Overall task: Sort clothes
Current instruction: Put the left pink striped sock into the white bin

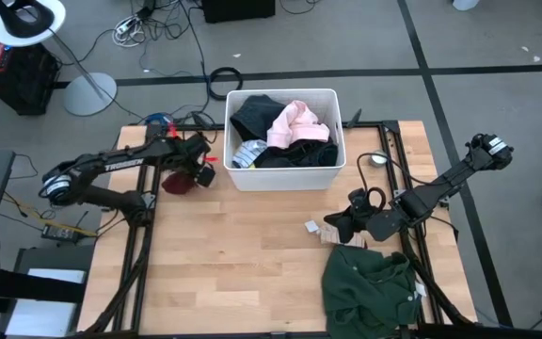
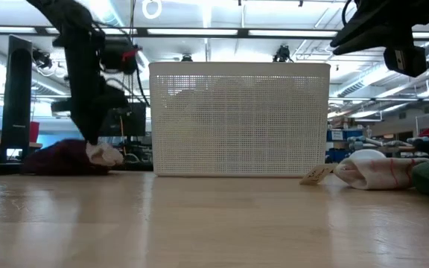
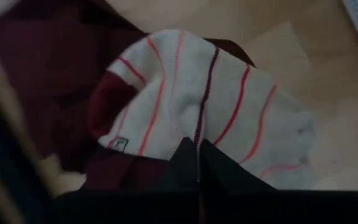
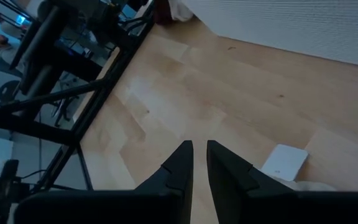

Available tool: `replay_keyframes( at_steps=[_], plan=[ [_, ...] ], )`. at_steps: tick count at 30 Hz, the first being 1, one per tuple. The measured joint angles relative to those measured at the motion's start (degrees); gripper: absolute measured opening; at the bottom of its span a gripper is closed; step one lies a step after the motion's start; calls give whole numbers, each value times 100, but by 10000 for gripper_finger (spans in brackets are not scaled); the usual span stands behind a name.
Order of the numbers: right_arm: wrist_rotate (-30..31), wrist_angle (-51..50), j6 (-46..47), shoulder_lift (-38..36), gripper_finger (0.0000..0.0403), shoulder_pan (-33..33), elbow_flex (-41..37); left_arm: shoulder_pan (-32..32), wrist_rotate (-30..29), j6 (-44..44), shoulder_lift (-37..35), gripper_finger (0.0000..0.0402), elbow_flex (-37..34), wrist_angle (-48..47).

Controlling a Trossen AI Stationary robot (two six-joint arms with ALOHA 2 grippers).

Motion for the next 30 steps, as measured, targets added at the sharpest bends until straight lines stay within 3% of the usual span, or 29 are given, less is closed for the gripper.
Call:
replay_keyframes(
  at_steps=[13, 20, 30],
  plan=[
    [-44, 25, -113, 2, 47, 4, -2, -276, -309, -154, -1299, 0, 1359, -788],
    [-70, 25, -178, 2, 48, 7, -2, -434, -488, -147, -1400, 0, 2185, -1034],
    [-242, 47, -270, 2, 48, 7, -2, -454, -70, -127, -1395, 12, 2266, -1474]
  ],
)
